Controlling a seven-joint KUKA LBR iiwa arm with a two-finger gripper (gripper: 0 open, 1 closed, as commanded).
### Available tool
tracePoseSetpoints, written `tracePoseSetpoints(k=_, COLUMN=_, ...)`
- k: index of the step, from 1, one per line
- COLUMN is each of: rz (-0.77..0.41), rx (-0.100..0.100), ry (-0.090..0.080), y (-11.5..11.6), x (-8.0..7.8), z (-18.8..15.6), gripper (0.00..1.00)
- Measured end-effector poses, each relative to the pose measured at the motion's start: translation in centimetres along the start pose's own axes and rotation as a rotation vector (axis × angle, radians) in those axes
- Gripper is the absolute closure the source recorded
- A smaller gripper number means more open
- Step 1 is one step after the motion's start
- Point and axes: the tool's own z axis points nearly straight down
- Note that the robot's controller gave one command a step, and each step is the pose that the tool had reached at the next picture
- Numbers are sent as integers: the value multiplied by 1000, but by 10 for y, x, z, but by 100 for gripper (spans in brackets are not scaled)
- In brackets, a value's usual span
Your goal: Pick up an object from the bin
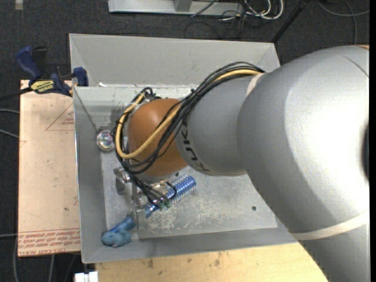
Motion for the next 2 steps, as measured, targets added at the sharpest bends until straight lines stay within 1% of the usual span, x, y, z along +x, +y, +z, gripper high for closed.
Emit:
tracePoseSetpoints(k=1, rz=-183, rx=1, ry=5, y=-92, x=63, z=-36, gripper=0)
tracePoseSetpoints(k=2, rz=-154, rx=1, ry=-23, y=-87, x=66, z=0, gripper=0)
